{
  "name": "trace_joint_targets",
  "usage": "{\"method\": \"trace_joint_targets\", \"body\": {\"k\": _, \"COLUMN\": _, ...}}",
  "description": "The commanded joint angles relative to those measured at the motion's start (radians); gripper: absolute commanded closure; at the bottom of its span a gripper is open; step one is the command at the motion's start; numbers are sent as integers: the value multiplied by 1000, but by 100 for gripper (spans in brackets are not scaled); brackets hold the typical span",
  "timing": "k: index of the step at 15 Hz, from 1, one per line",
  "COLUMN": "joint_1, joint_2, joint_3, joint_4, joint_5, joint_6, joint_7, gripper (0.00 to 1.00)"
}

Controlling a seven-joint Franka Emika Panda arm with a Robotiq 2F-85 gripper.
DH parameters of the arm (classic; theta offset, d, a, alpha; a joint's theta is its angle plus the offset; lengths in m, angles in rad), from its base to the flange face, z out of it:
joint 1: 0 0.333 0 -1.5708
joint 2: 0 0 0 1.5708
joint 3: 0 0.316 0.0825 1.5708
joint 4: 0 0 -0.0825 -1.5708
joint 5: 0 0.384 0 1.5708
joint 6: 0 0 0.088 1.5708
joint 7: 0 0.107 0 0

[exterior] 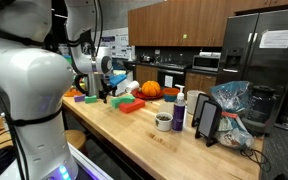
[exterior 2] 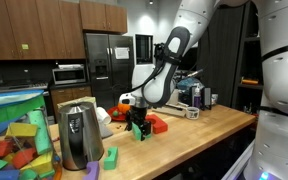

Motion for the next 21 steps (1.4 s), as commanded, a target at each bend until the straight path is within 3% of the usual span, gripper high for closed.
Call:
{"method": "trace_joint_targets", "body": {"k": 1, "joint_1": -35, "joint_2": 20, "joint_3": 20, "joint_4": 3, "joint_5": -3, "joint_6": 17, "joint_7": 5, "gripper": 0}}
{"method": "trace_joint_targets", "body": {"k": 13, "joint_1": -41, "joint_2": -4, "joint_3": -28, "joint_4": -3, "joint_5": -96, "joint_6": 18, "joint_7": 46, "gripper": 0}}
{"method": "trace_joint_targets", "body": {"k": 21, "joint_1": -49, "joint_2": 27, "joint_3": -9, "joint_4": 8, "joint_5": -93, "joint_6": 16, "joint_7": 43, "gripper": 0}}
